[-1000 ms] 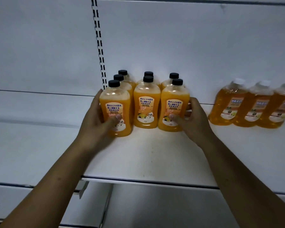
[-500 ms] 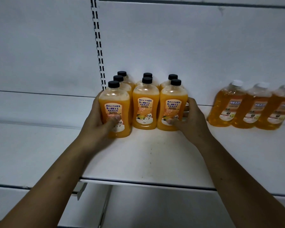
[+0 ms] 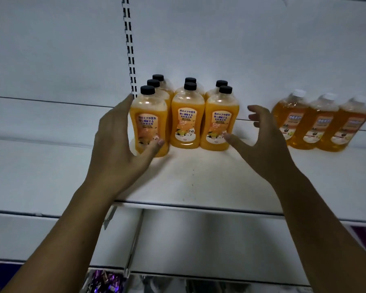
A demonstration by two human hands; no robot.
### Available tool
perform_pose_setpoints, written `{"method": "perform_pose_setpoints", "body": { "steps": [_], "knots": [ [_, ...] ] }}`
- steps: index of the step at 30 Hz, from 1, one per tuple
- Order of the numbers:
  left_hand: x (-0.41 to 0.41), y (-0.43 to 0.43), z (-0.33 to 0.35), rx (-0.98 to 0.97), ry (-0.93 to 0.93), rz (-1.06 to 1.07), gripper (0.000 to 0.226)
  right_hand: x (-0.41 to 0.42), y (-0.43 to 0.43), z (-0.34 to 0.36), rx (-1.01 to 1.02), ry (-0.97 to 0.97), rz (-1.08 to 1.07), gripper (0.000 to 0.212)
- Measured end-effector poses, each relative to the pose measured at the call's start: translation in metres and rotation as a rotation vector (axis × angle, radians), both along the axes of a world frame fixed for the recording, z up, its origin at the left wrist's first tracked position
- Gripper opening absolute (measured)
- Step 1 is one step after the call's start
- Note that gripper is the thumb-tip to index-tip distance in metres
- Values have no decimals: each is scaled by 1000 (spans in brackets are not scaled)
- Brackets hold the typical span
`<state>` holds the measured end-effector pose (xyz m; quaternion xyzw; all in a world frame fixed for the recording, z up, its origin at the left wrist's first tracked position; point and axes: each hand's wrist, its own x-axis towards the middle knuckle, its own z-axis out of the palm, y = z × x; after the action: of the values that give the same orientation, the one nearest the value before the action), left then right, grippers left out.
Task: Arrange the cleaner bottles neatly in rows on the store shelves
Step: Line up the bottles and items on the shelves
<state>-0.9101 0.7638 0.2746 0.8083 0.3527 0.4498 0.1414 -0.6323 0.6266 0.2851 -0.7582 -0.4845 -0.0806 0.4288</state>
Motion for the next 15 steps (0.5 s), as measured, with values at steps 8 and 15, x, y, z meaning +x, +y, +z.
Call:
{"method": "perform_pose_setpoints", "body": {
  "steps": [8, 15],
  "knots": [
    [41, -79, -4, 201, 277, -211, 91, -18, -130, -18, -177, -193, -33, 89],
    [128, -191, -31, 239, 408, -486, 85, 20, -286, -46, -194, -102, -184, 81]
  ]
}}
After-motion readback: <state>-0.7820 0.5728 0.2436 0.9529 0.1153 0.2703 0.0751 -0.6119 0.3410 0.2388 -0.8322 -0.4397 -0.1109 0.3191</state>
